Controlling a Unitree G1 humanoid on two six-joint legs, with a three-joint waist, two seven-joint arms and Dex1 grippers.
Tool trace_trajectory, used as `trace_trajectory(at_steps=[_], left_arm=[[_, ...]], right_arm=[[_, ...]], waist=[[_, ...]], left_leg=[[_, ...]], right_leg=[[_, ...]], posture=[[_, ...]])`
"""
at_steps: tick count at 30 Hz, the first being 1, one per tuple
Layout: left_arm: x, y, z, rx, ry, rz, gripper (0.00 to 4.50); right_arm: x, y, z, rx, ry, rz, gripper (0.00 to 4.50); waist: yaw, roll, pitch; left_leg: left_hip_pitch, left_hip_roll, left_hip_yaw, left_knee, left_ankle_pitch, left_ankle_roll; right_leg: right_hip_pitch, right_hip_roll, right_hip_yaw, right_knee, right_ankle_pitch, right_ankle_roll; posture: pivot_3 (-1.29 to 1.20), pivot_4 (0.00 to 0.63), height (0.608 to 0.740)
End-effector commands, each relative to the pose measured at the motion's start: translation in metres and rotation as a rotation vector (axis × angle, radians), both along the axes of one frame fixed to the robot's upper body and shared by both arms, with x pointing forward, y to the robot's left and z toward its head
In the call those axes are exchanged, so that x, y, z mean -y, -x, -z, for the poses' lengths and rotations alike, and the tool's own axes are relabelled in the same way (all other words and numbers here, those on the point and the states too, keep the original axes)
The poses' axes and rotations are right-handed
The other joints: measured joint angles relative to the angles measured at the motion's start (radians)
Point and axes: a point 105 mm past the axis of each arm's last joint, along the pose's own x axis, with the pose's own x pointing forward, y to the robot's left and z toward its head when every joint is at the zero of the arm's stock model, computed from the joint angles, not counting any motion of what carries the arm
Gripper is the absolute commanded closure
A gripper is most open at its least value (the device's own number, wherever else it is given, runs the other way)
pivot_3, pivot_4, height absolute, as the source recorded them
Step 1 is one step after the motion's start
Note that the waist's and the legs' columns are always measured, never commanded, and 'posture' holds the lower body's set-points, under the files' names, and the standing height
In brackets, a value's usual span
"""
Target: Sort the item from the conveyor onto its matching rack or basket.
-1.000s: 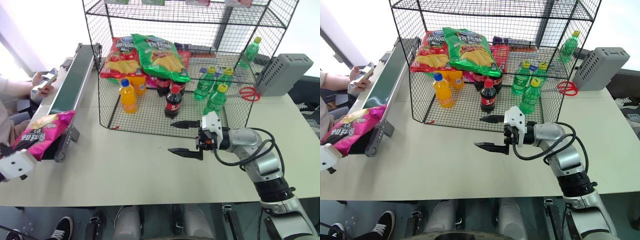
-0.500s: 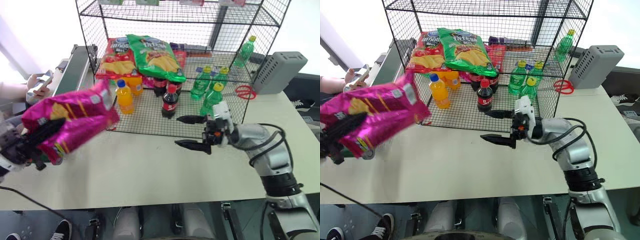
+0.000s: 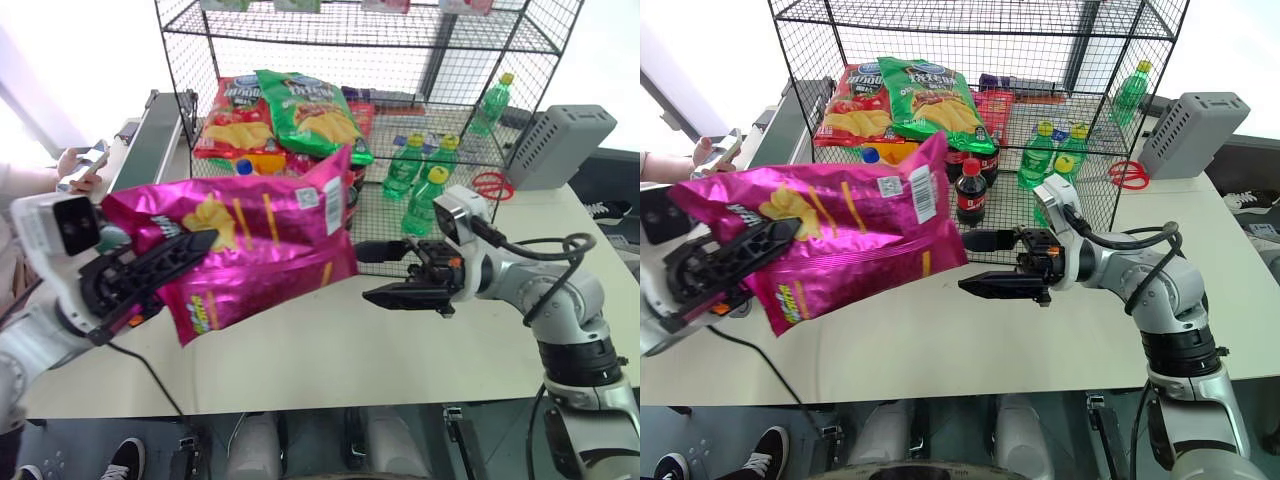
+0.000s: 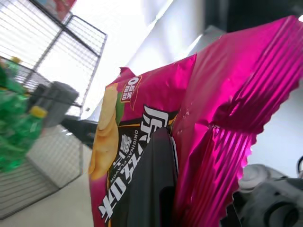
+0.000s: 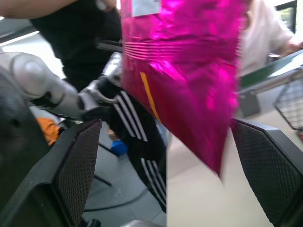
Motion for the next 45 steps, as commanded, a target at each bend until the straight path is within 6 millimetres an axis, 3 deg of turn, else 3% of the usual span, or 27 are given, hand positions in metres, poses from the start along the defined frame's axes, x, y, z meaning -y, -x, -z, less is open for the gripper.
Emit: trace_trajectory(at_steps=[1,10,13,16,20,22,25,28,31,33,37,39,41,44,45], left_arm=[[0.002,-0.004,-0.002,-0.004,0.004,0.04,4.48],[0.004,-0.026,-0.003,0.022,0.032,0.014,4.48],[0.004,-0.031,0.001,0.034,0.016,-0.017,4.5],[0.004,-0.029,0.007,0.038,-0.02,-0.023,4.5],[0.0,-0.032,0.012,0.039,-0.041,-0.068,4.5],[-0.002,-0.037,0.016,0.062,-0.085,-0.132,4.5],[-0.005,-0.036,0.019,0.061,-0.106,-0.143,3.67],[-0.014,-0.038,0.019,0.1,-0.147,-0.227,2.23],[-0.019,-0.033,0.024,0.085,-0.179,-0.228,0.8],[-0.02,-0.031,0.032,0.083,-0.212,-0.235,0.0],[-0.014,-0.032,0.041,0.131,-0.268,-0.263,0.0],[-0.007,-0.039,0.042,0.173,-0.277,-0.285,0.0],[0.001,-0.046,0.042,0.244,-0.297,-0.318,0.0],[0.008,-0.057,0.043,0.264,-0.292,-0.325,0.0],[0.011,-0.058,0.043,0.261,-0.284,-0.304,0.0]], right_arm=[[-0.009,0.011,-0.016,0.055,-0.029,-0.077,0.0],[-0.024,0.014,-0.013,0.051,-0.029,-0.106,0.0],[-0.027,0.012,-0.012,0.047,-0.021,-0.104,0.86],[-0.025,0.01,-0.011,0.048,-0.016,-0.091,2.46],[-0.024,0.008,-0.013,0.052,-0.023,-0.07,4.13],[-0.023,0.006,-0.011,0.054,-0.015,-0.051,4.16],[-0.02,0.003,-0.007,0.074,0.004,-0.013,4.16],[-0.006,-0.009,-0.003,0.148,0.051,0.113,4.16],[0.01,0.001,-0.001,0.137,0.085,0.141,4.16],[0.022,0.0,-0.014,0.188,0.061,0.252,4.16],[0.046,-0.013,-0.047,0.359,-0.005,0.502,4.16],[0.067,-0.026,-0.065,0.532,-0.003,0.709,4.16],[0.083,-0.033,-0.075,0.724,0.063,0.846,4.16],[0.105,-0.041,-0.092,0.863,0.056,1.006,4.16],[0.108,-0.042,-0.09,0.902,0.097,1.007,4.16]], waist=[[0.0,0.0,0.0],[0.003,0.0,0.0],[0.001,0.0,0.0],[0.0,0.0,0.0],[0.001,0.0,0.0],[0.002,0.0,0.0],[0.001,0.0,0.0],[0.002,0.0,0.0],[0.004,0.0,0.0],[0.006,0.0,0.0],[0.004,0.0,0.0],[0.005,0.0,0.0],[0.008,0.0,0.0],[0.017,0.0,0.0],[0.018,0.0,0.0]], left_leg=[[0.0,0.0,0.0,0.0,0.0,0.0],[-0.001,0.0,0.0,0.0,0.0,0.0],[-0.001,0.0,0.0,0.0,0.0,0.0],[-0.001,0.0,0.0,0.0,0.0,0.0],[-0.001,0.0,0.0,0.0,0.0,0.0],[-0.001,0.0,0.0,0.0,0.0,0.0],[-0.001,0.0,0.0,0.0,0.0,0.0],[-0.001,0.0,0.0,0.0,0.0,0.0],[-0.002,0.0,0.0,0.0,0.0,0.0],[-0.003,0.0,0.0,0.0,0.0,0.0],[-0.003,-0.001,0.0,0.0,0.0,0.0],[-0.003,-0.001,0.0,0.0,0.0,0.0],[-0.004,-0.001,0.0,0.0,0.0,0.0],[-0.005,-0.001,0.0,0.0,0.0,0.0],[-0.004,-0.001,0.0,0.0,0.0,0.0]], right_leg=[[0.0,0.0,0.0,0.0,0.0,0.0],[0.0,0.0,0.0,0.0,0.0,0.0],[0.0,0.0,0.0,-0.001,0.0,0.0],[0.0,0.0,0.0,-0.001,0.0,0.0],[0.0,0.0,0.0,-0.001,0.0,0.0],[0.0,0.0,0.0,-0.001,0.0,0.0],[0.0,0.0,0.0,-0.001,0.0,0.0],[0.0,0.0,0.0,-0.002,0.0,0.0],[-0.001,0.0,0.0,-0.002,0.0,0.0],[-0.001,-0.001,0.0,-0.003,0.0,0.0],[-0.002,-0.001,0.0,-0.003,0.0,0.0],[-0.002,-0.001,0.0,-0.003,0.0,0.0],[-0.002,-0.001,0.0,-0.004,0.0,0.0],[-0.002,-0.001,0.0,-0.004,0.0,0.001],[-0.002,-0.001,0.0,-0.004,0.0,0.001]], posture=[[0.0,0.15,0.74],[0.0,0.15,0.74],[0.0,0.15,0.74],[0.0,0.15,0.74],[0.0,0.15,0.74],[0.0,0.15,0.74],[0.0,0.15,0.74],[0.0,0.15,0.74],[0.0,0.15,0.74],[0.0,0.15,0.74],[0.0,0.15,0.74],[0.0,0.15,0.74],[0.0,0.15,0.74],[0.0,0.15,0.74],[0.0,0.15,0.74]])
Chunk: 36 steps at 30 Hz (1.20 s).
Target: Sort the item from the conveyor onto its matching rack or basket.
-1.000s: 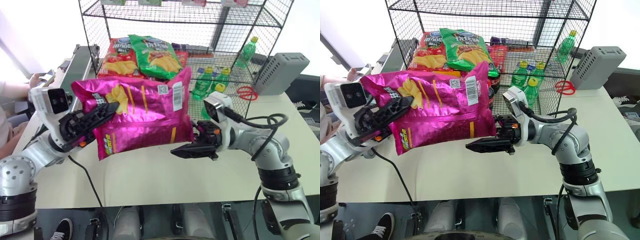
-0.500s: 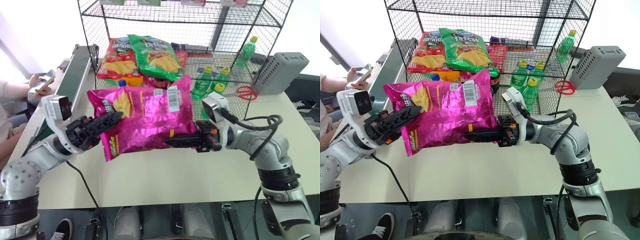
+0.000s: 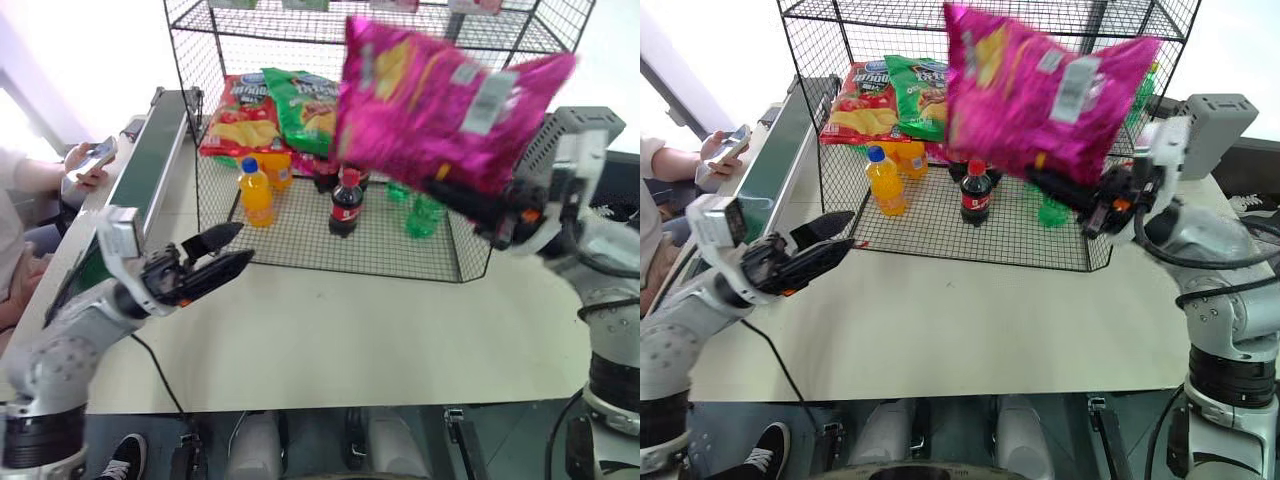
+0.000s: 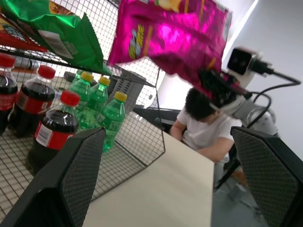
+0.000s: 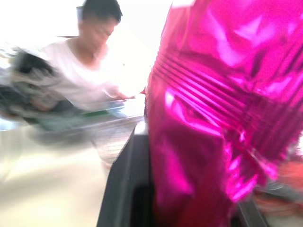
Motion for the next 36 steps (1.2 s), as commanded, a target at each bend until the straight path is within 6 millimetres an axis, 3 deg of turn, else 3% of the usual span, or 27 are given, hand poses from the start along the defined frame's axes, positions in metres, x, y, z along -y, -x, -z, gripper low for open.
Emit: trace_trajectory(at_steps=[1,4,8,11,13,15,18,25,34,36], left_arm=[[0.011,-0.005,-0.007,0.062,-0.007,0.031,0.0],[0.019,-0.01,-0.006,0.073,-0.007,0.047,0.0],[0.023,-0.013,-0.006,0.081,-0.012,0.052,0.0],[0.023,-0.013,-0.006,0.087,-0.018,0.047,0.0],[0.023,-0.012,-0.007,0.091,-0.015,0.039,0.0],[0.024,-0.011,-0.007,0.1,-0.022,0.027,0.0],[0.024,-0.011,-0.006,0.099,-0.018,0.013,0.0],[0.028,-0.01,-0.005,0.107,-0.023,-0.003,0.0],[0.029,-0.005,-0.001,0.097,-0.014,-0.029,0.0],[0.03,-0.003,0.0,0.096,-0.02,-0.023,0.0]], right_arm=[[0.022,-0.005,-0.015,0.218,0.147,0.181,4.16],[0.034,-0.02,-0.009,0.286,0.23,0.302,4.16],[0.042,-0.038,0.02,0.417,0.594,0.415,4.16],[0.052,-0.047,0.022,0.528,0.733,0.488,4.16],[0.061,-0.056,0.013,0.61,0.794,0.581,4.16],[0.063,-0.062,0.007,0.713,0.888,0.641,4.16],[0.06,-0.072,0.014,0.765,1.015,0.64,4.16],[0.042,-0.114,0.007,0.794,1.071,0.729,4.16],[0.042,-0.131,0.009,0.658,0.942,0.744,4.16],[0.045,-0.133,0.01,0.621,0.921,0.742,3.11]], waist=[[0.004,0.0,0.0],[0.004,0.0,0.0],[0.002,0.0,0.0],[0.0,0.001,0.0],[-0.002,0.001,0.001],[-0.004,0.001,0.001],[-0.009,0.001,0.001],[-0.026,0.001,0.001],[-0.015,0.001,0.001],[-0.018,0.001,0.001]], left_leg=[[0.0,0.0,0.0,0.0,0.0,0.0],[0.0,0.0,0.001,0.0,0.0,0.0],[0.0,0.0,0.001,0.0,0.0,0.0],[0.0,0.0,0.001,0.0,0.0,0.0],[0.0,0.0,0.001,0.0,0.0,0.0],[0.0,0.0,0.001,0.0,0.001,-0.002],[0.0,0.0,0.001,0.0,0.002,-0.003],[0.001,0.001,0.001,0.0,0.005,-0.008],[-0.002,0.0,0.0,0.0,0.005,-0.009],[-0.002,0.0,0.0,0.0,0.005,-0.008]], right_leg=[[0.0,0.0,0.0,0.0,0.0,0.0],[0.0,0.0,0.0,0.0,0.0,0.0],[0.0,0.0,0.0,0.0,0.0,0.0],[-0.001,0.0,0.0,0.0,0.0,0.0],[-0.001,0.0,0.0,0.0,0.0,0.0],[-0.001,0.0,0.001,0.0,0.0,0.0],[-0.001,0.0,0.001,0.001,0.0,0.0],[-0.001,0.0,0.002,0.001,0.0,0.0],[-0.001,-0.002,0.001,0.0,0.0,0.0],[-0.001,-0.002,0.001,0.0,0.0,0.001]], posture=[[0.0,0.15,0.74],[0.0,0.15,0.74],[0.0,0.15,0.74],[0.0,0.15,0.74],[0.0,0.15,0.74],[0.0,0.15,0.74],[0.0,0.15,0.74],[0.0,0.15,0.74],[0.0,0.15,0.74],[0.0,0.15,0.74]])
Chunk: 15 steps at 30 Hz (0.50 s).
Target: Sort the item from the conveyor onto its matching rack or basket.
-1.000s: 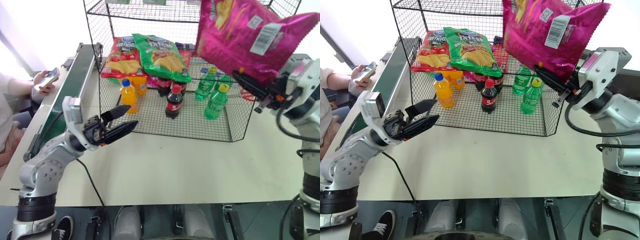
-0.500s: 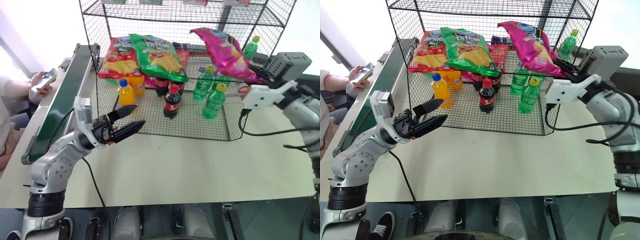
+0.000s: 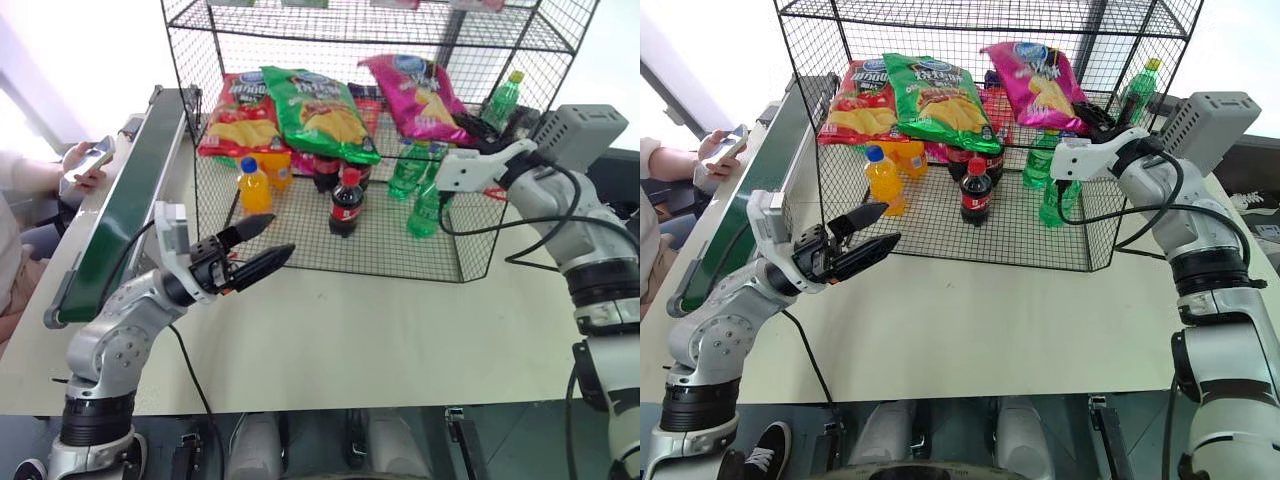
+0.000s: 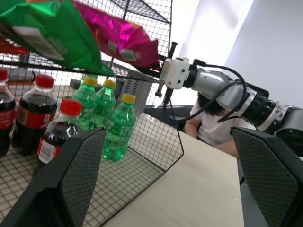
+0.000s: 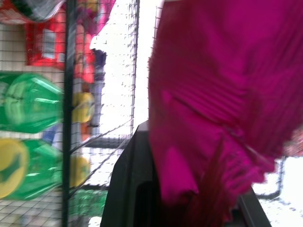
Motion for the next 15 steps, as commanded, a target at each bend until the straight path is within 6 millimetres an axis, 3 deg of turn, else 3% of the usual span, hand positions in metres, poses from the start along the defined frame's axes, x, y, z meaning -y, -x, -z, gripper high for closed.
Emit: trace_trajectory(at_steps=[1,5,7,10,12,15], left_arm=[[0.003,0.009,-0.01,0.06,-0.002,0.015,0.0],[0.004,0.009,-0.01,0.061,-0.003,0.005,0.0],[0.001,0.007,-0.011,0.065,-0.009,-0.004,0.0],[0.001,0.006,-0.009,0.061,-0.012,-0.004,0.0],[0.002,0.006,-0.007,0.057,-0.015,0.001,0.0],[0.003,0.006,-0.007,0.062,-0.017,0.007,0.0]], right_arm=[[0.003,0.001,-0.02,0.024,-0.095,-0.015,2.8],[0.005,0.004,-0.022,0.014,-0.118,-0.027,0.81],[-0.013,0.018,-0.034,-0.049,-0.381,-0.203,0.05],[-0.015,0.033,-0.047,-0.138,-0.58,-0.332,0.05],[-0.016,0.043,-0.042,-0.259,-0.62,-0.392,0.05],[-0.006,0.045,-0.03,-0.348,-0.648,-0.344,0.05]], waist=[[-0.002,0.0,0.0],[-0.002,0.0,0.0],[-0.002,-0.001,0.0],[-0.005,0.0,0.0],[0.001,0.001,0.001],[0.006,0.001,0.001]], left_leg=[[0.0,0.0,0.0,0.0,-0.001,0.002],[0.002,0.0,0.0,0.0,-0.002,0.004],[0.003,0.0,0.0,0.0,-0.002,0.004],[0.004,0.001,-0.001,0.0,-0.002,0.004],[0.004,0.001,0.0,0.0,-0.002,0.004],[0.003,0.001,-0.001,0.0,-0.003,0.005]], right_leg=[[0.0,0.0,0.0,0.0,0.0,0.0],[0.0,0.001,0.0,0.002,0.0,0.0],[0.001,0.001,0.0,0.002,0.0,0.0],[0.002,0.001,0.0,0.002,0.0,0.0],[0.002,0.001,0.0,0.002,0.0,0.0],[0.002,0.0,-0.001,0.002,0.0,0.0]], posture=[[0.0,0.15,0.74],[0.0,0.15,0.74],[0.0,0.15,0.74],[0.0,0.15,0.74],[0.0,0.15,0.74],[0.0,0.15,0.74]])
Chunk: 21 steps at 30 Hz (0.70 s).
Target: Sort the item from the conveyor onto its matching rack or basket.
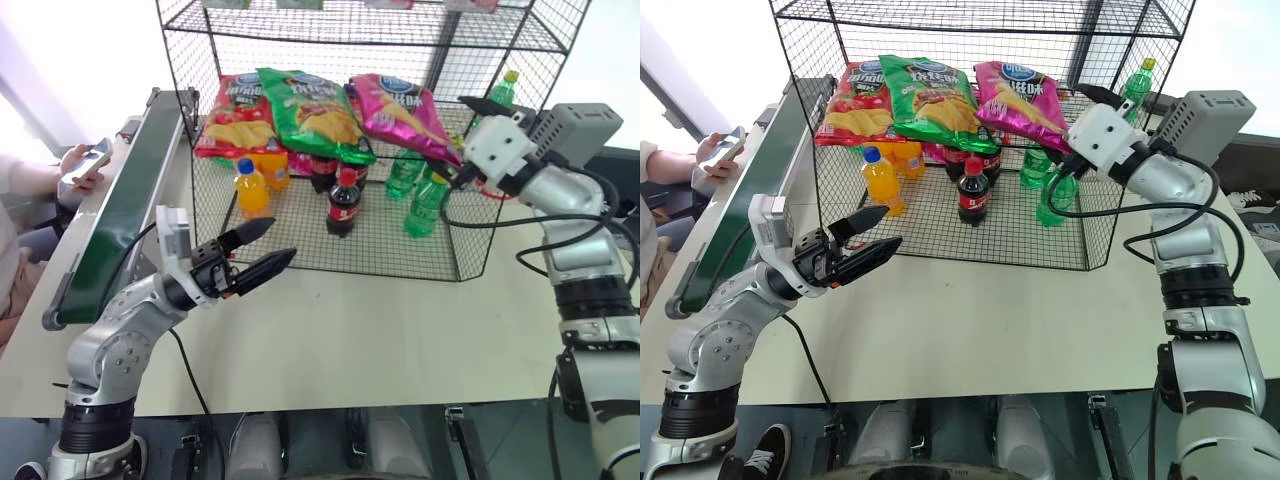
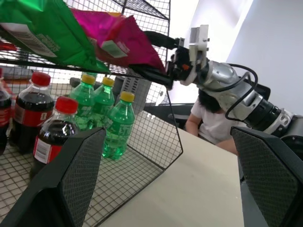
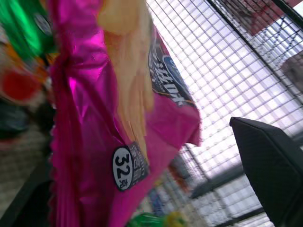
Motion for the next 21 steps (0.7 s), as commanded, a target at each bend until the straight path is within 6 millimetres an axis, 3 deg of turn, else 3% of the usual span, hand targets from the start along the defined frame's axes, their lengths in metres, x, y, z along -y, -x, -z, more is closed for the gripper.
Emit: trace_trajectory(at_steps=[1,6,9,13,15,17,21], left_arm=[[0.001,0.002,-0.008,0.053,-0.008,0.008,0.0],[0.0,0.001,-0.007,0.049,-0.006,0.011,0.0],[0.0,0.001,-0.007,0.045,0.002,0.008,0.0],[0.0,0.001,-0.007,0.053,-0.016,0.01,0.0],[-0.002,0.0,-0.008,0.05,0.001,-0.001,0.0],[-0.002,0.001,-0.007,0.055,-0.019,-0.001,0.0],[-0.002,0.002,-0.006,0.049,-0.014,-0.005,0.0]], right_arm=[[0.017,0.01,-0.01,-0.062,-0.058,0.018,0.05],[0.021,0.018,-0.01,-0.097,-0.095,0.011,0.05],[0.011,0.024,-0.015,-0.141,-0.189,-0.071,0.05],[-0.012,0.028,-0.021,-0.076,-0.13,-0.141,0.05],[-0.014,0.027,-0.024,0.001,-0.036,-0.123,0.05],[-0.015,0.025,-0.026,0.012,-0.052,-0.131,0.05],[-0.017,0.022,-0.019,0.007,0.002,-0.136,1.34]], waist=[[0.0,0.0,0.0],[-0.007,0.0,0.0],[-0.009,0.0,0.0],[-0.007,0.0,0.0],[-0.005,0.0,0.0],[-0.003,0.0,0.0],[-0.003,0.0,0.0]], left_leg=[[0.0,0.0,0.0,0.0,0.0,0.0],[0.0,0.0,0.0,0.0,0.0,0.0],[0.001,0.0,0.0,0.0,0.0,0.0],[0.001,0.001,0.0,0.0,0.0,0.0],[0.0,0.0,0.0,0.0,0.0,0.0],[0.0,0.0,0.0,0.0,0.0,0.0],[0.0,0.0,0.0,0.0,0.0,0.0]], right_leg=[[0.0,0.0,0.0,0.0,0.0,0.0],[0.0,0.0,0.0,0.0,0.0,0.0],[-0.001,0.001,0.0,0.001,0.0,0.0],[-0.001,0.002,0.0,0.001,0.0,0.0],[-0.001,0.002,0.0,0.001,0.0,0.0],[-0.001,0.001,0.0,0.0,0.0,0.0],[-0.001,0.001,0.0,0.0,0.0,0.0]], posture=[[0.0,0.15,0.74],[0.0,0.15,0.74],[0.0,0.15,0.74],[0.0,0.15,0.74],[0.0,0.15,0.74],[0.0,0.15,0.74],[0.0,0.15,0.74]])
